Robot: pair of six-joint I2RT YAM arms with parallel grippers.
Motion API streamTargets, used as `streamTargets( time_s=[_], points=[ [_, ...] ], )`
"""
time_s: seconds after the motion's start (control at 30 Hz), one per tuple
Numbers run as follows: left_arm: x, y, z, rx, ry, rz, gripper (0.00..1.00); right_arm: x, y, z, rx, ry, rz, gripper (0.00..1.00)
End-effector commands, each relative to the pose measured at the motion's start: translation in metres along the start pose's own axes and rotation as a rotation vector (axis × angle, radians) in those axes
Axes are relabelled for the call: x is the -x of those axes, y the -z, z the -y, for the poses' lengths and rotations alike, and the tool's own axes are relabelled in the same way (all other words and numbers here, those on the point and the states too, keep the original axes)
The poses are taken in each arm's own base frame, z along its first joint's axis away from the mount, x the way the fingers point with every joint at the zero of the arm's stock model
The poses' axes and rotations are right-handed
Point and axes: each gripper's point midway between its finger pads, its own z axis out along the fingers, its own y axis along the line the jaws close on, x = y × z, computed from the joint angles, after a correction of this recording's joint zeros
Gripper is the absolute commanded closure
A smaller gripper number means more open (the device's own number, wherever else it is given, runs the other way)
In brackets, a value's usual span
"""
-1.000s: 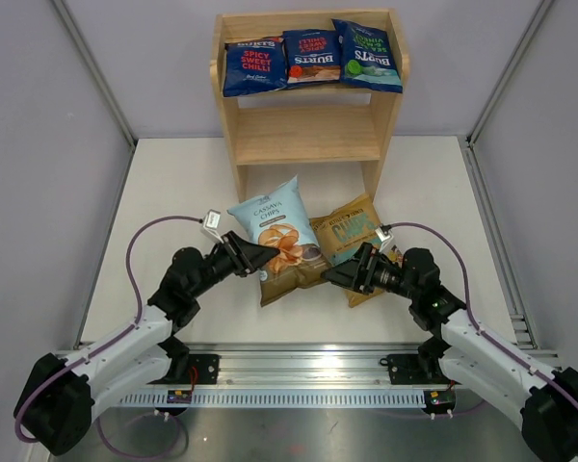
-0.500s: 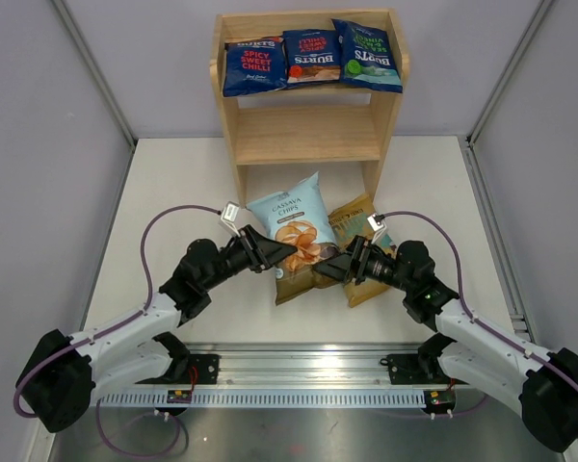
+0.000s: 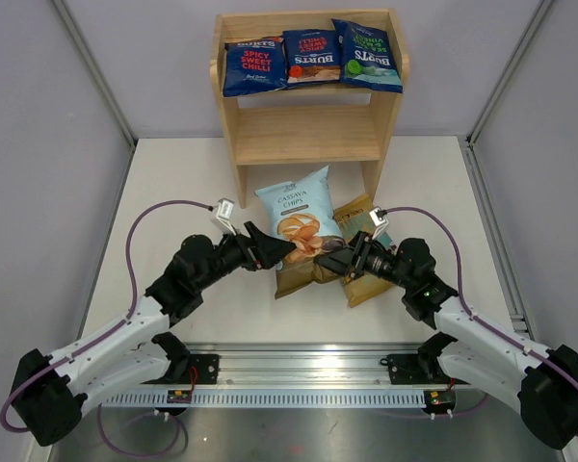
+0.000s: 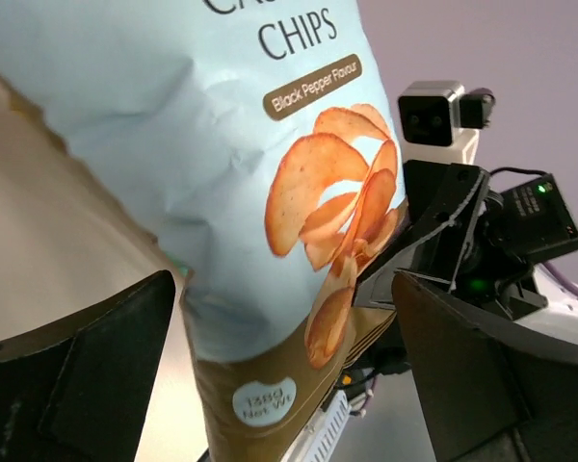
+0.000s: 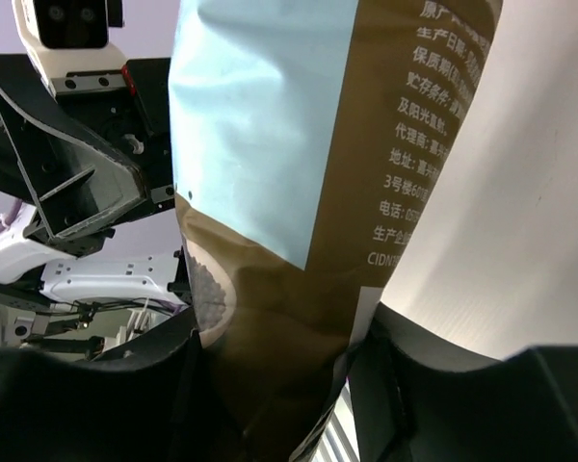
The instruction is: Place and organize the chips bags onto the shelf
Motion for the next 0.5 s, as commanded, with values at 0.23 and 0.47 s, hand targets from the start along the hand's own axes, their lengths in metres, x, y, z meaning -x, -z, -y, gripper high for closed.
streamTargets(
  time_s=[0.23, 0.47],
  points=[
    [0.057, 0.046, -0.028, 0.274, -0.151, 0.212, 0.01, 0.071, -0.032, -0.051, 0.119, 0.083, 0.162, 0.59],
    [0.068, 0.082, -0.031, 0.387, -0.246, 0.218, 0.01, 0.107, -0.047, -0.04, 0.109, 0.054, 0.213, 0.6]
  ],
)
